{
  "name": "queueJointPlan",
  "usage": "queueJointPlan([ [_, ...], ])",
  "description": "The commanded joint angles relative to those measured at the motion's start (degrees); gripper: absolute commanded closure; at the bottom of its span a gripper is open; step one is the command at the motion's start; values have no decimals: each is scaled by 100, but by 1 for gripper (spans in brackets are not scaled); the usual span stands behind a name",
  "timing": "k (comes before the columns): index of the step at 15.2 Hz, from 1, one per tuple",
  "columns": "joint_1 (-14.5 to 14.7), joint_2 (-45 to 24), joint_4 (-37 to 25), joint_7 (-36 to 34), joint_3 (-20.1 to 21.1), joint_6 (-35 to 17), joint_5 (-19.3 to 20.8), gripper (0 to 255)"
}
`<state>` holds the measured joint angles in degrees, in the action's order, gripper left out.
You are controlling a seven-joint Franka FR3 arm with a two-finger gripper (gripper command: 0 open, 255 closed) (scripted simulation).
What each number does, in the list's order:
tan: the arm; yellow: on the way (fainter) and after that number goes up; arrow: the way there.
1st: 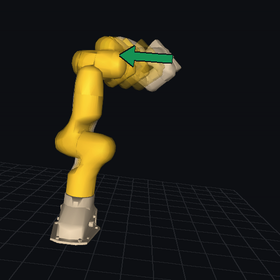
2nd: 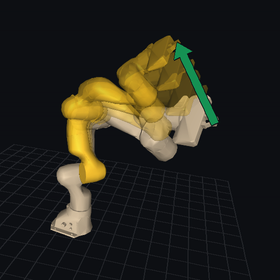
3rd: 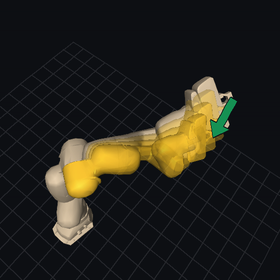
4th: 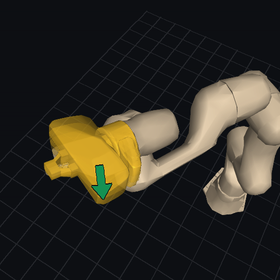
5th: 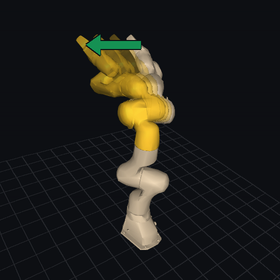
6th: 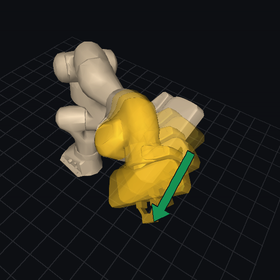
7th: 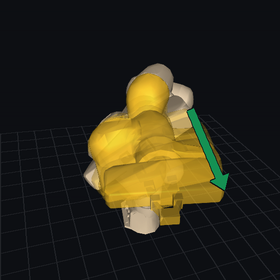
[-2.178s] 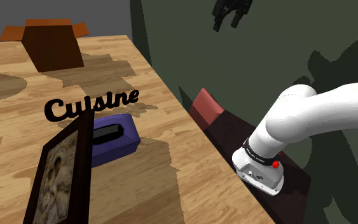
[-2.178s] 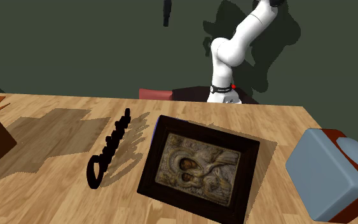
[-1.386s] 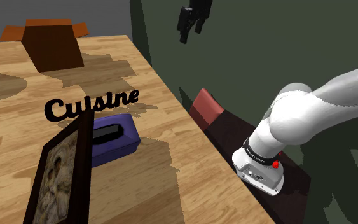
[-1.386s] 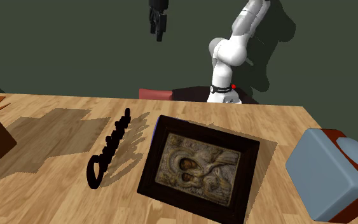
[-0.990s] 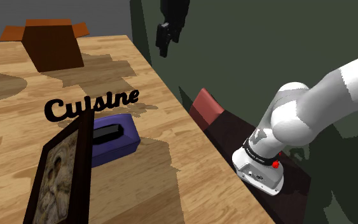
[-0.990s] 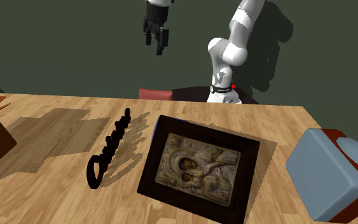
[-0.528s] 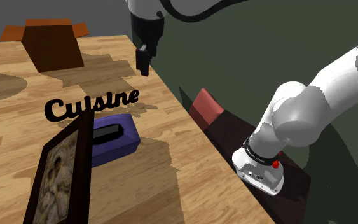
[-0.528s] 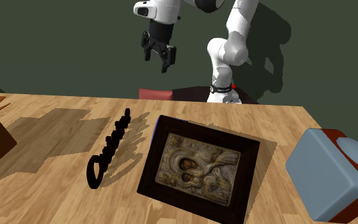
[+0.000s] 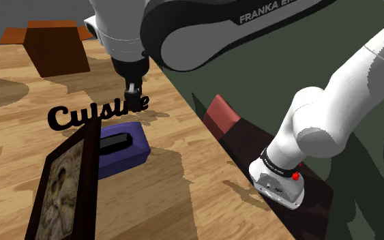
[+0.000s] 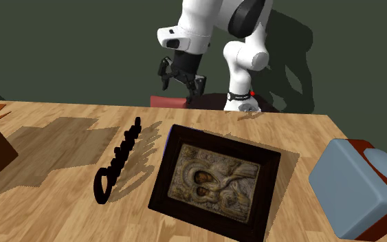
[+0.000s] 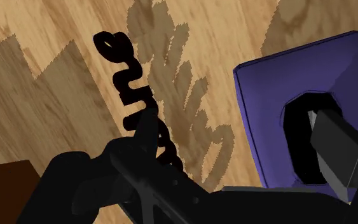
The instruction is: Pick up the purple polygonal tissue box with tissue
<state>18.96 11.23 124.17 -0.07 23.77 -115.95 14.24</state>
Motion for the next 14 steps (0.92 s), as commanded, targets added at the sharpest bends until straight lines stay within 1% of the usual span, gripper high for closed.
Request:
queueJointPlan([
  [1, 116, -192, -1, 8, 172, -113, 152, 0],
  [6, 380, -731, -88, -16, 549, -319, 597, 0],
  [14, 367, -1023, 206, -345, 564, -799, 886, 0],
])
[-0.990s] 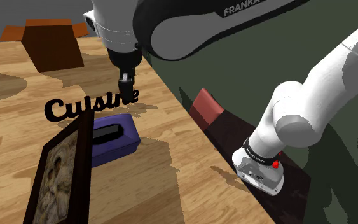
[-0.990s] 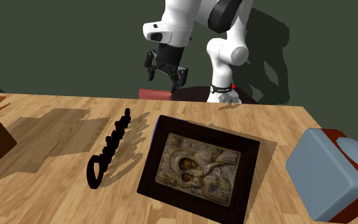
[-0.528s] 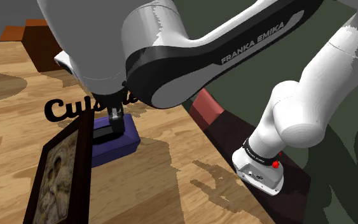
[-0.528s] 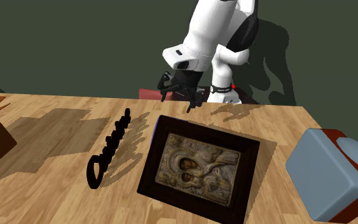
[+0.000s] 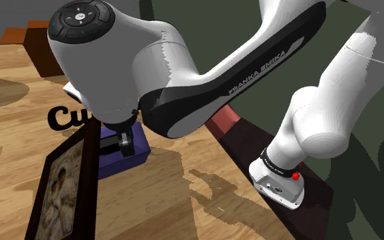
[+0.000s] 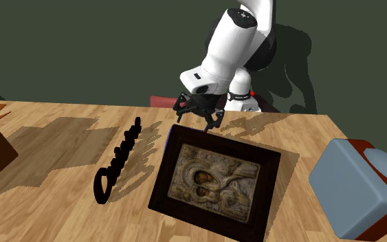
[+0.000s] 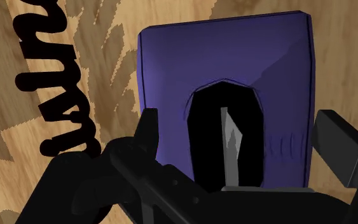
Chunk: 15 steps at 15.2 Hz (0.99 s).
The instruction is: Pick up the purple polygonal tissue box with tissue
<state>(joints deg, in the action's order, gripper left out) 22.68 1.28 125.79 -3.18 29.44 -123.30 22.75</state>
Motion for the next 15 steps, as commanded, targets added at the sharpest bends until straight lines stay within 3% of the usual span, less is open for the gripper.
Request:
queueJointPlan([
  [1, -5, -28, 45, -34, -3, -65, 34, 0],
  [2, -2, -36, 33, -39, 0, -58, 37, 255],
  [11, -5, -28, 44, -34, -4, -65, 35, 255],
  [15, 0, 136, -102, 147, -8, 185, -129, 255],
])
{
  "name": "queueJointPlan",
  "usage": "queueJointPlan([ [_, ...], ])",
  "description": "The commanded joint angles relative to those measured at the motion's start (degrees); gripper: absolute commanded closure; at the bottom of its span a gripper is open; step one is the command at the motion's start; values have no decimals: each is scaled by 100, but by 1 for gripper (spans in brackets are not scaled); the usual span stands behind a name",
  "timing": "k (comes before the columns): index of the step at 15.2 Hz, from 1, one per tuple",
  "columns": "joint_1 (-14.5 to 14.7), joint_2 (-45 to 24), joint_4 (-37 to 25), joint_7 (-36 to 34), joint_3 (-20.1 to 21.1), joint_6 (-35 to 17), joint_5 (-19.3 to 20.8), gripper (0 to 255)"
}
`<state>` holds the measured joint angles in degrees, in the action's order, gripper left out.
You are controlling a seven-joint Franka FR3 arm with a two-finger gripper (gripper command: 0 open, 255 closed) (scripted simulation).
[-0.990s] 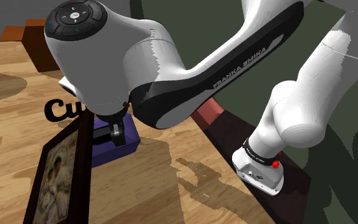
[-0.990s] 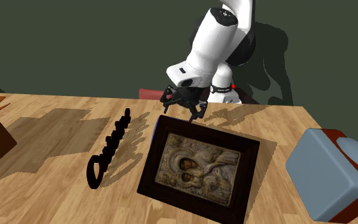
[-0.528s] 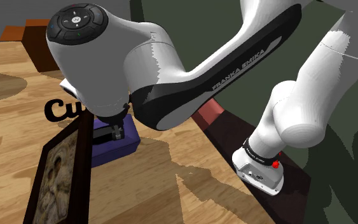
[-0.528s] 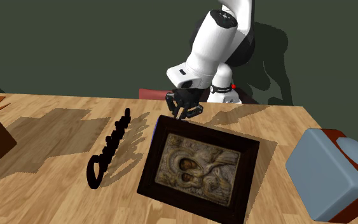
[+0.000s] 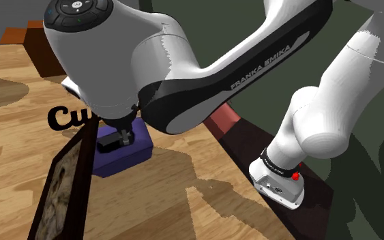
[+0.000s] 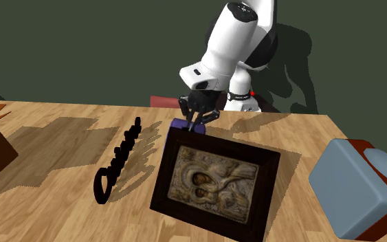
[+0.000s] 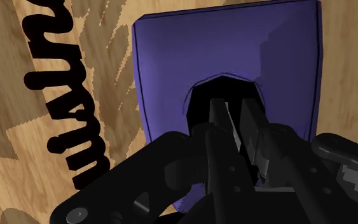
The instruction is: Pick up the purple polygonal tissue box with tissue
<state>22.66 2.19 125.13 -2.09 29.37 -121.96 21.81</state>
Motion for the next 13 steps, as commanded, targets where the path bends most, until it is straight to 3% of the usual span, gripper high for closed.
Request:
queueJointPlan([
  [1, 4, 83, -76, 81, -3, 114, -72, 255],
  [13, 18, 387, -555, 460, -34, 785, -364, 255],
])
